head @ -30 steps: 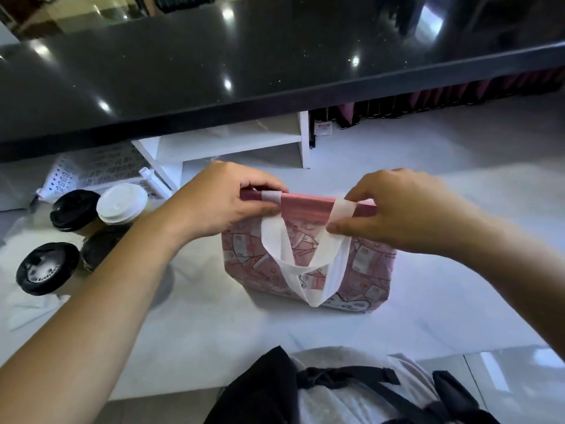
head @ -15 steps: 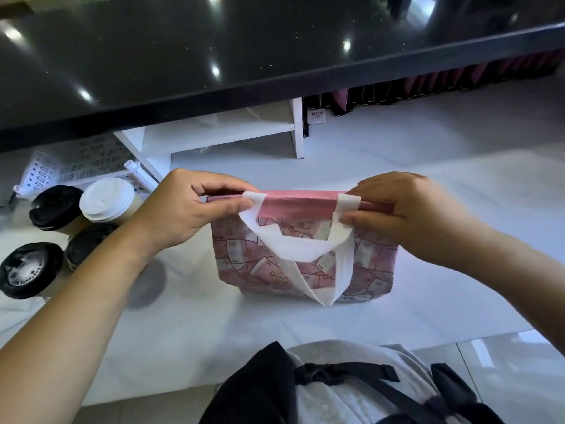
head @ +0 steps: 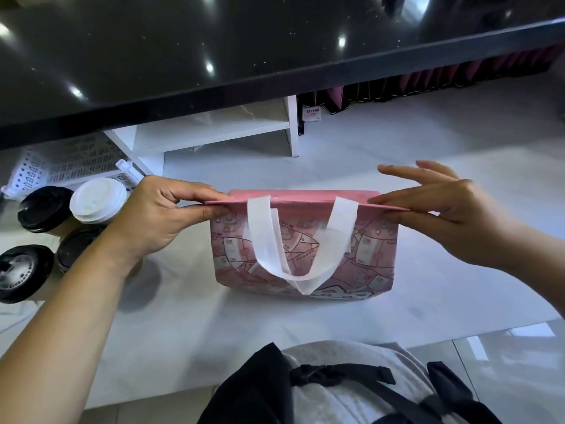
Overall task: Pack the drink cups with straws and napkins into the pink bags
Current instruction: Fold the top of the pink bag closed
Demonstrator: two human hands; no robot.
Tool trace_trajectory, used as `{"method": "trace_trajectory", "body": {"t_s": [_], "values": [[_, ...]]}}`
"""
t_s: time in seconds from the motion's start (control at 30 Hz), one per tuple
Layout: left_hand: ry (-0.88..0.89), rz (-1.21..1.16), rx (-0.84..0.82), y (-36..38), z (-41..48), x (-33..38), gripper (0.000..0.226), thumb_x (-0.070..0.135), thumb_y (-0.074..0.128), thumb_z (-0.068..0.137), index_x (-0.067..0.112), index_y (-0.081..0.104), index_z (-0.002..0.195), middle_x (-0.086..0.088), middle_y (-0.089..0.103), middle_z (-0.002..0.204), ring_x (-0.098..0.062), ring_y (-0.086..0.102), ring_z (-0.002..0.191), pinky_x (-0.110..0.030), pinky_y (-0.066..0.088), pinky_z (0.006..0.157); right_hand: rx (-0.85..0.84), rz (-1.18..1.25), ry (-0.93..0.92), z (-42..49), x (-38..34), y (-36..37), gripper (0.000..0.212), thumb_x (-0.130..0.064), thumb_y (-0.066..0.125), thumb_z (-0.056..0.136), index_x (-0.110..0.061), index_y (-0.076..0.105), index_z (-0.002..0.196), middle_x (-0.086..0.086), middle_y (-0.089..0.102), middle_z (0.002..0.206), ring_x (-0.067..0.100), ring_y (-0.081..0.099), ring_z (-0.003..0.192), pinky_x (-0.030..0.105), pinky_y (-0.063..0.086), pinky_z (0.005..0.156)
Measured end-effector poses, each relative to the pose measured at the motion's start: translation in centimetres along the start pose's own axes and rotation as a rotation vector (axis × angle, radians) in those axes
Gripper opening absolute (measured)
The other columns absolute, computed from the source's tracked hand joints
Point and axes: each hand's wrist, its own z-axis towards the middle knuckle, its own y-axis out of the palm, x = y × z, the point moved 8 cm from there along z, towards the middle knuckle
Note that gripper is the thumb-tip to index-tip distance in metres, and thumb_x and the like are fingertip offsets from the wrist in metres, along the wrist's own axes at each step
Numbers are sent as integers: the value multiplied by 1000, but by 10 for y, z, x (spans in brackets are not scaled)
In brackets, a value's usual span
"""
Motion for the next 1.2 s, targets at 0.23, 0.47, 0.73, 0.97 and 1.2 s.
{"method": "trace_trajectory", "body": {"t_s": [0.23,0.47,0.73,0.97,1.2], "values": [[-1,55,-38,3,-10,2,26,5,71,77,25,78,92,23,76,87,9,69,91,-5,47,85,-23,107,76,-17,12,0,42,-54,45,95,-34,68,124,-25,62,131,3,38,142,45,31,117],[-51,-326,222,7,-31,-37,37,20,72,81,24,69,118,5,74,113,-11,66,110,-24,52,97,355,684,317,-49,18,14,61,-59,79,72,-31,64,124,-5,68,127,17,64,120,34,53,98],[-343,-636,259,59,-88,-87,55,56,94,47,24,81,91,3,78,97,-11,72,92,-35,59,88,436,904,593,-107,20,71,17,-13,70,81,0,75,91,2,74,115,15,69,110,17,52,89],[-439,-652,162,61,-91,-85,56,46,99,42,15,82,85,3,75,108,-17,72,99,-54,59,84,510,789,596,-105,19,60,14,1,69,87,-10,75,82,3,63,118,-8,62,101,6,46,81],[-494,-566,364,54,-95,-84,24,26,77,75,13,77,94,-4,76,102,-17,70,96,-62,49,98,452,820,564,-121,-3,76,6,-12,72,81,-14,78,78,3,60,117,-1,63,106,18,51,92]]}}
